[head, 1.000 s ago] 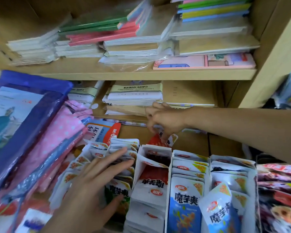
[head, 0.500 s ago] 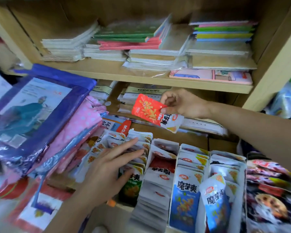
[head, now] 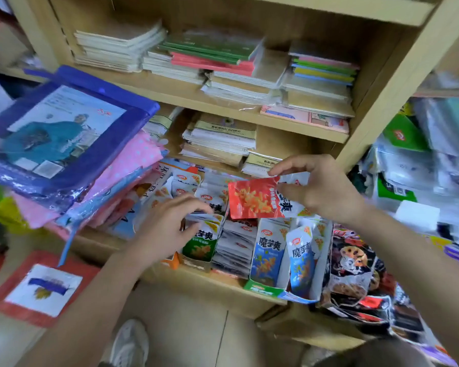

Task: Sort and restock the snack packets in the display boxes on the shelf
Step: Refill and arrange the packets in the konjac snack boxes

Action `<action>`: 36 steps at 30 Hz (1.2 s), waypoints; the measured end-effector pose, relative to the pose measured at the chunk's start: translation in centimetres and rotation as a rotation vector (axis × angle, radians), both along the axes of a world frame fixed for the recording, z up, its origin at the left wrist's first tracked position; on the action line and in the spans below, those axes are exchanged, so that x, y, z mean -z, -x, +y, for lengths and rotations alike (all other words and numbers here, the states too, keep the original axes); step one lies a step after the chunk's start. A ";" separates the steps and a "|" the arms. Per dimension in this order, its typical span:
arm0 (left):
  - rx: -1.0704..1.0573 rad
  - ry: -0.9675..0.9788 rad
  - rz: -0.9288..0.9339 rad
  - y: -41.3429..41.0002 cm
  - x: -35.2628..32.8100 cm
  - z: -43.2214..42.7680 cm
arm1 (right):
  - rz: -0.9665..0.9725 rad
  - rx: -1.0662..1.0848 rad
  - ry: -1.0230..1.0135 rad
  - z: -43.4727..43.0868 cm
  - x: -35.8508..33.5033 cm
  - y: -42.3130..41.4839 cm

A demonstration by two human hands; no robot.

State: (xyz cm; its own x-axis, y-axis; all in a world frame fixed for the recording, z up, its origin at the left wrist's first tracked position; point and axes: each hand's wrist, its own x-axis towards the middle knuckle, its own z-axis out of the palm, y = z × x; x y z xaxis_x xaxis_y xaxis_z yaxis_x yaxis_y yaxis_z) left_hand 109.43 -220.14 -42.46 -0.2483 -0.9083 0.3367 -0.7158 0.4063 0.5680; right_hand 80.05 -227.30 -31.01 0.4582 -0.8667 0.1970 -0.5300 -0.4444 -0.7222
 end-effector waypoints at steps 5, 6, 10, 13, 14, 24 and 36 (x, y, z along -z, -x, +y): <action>-0.037 0.025 -0.025 -0.5 -0.3 1.1 | 0.224 0.054 0.349 3.2 1.0 -0.6; -0.038 0.016 -0.026 -0.6 -0.3 1.3 | 0.261 0.044 0.396 3.5 1.3 -1.0; -0.050 0.014 -0.031 -1.2 -0.1 1.6 | 0.411 -0.014 0.395 3.9 3.0 -3.6; -0.060 0.041 -0.005 -1.5 -0.2 1.9 | 0.412 0.026 0.184 2.8 3.4 -4.8; -0.060 0.048 0.003 -1.6 -0.3 2.0 | 0.412 0.037 0.116 2.2 3.5 -5.0; -0.093 0.008 0.050 -1.9 -1.0 3.9 | 0.040 0.013 -0.216 4.4 5.2 -3.5; -0.075 -0.036 -0.046 -2.5 -0.4 6.9 | 0.023 -0.165 0.007 10.7 9.2 -5.4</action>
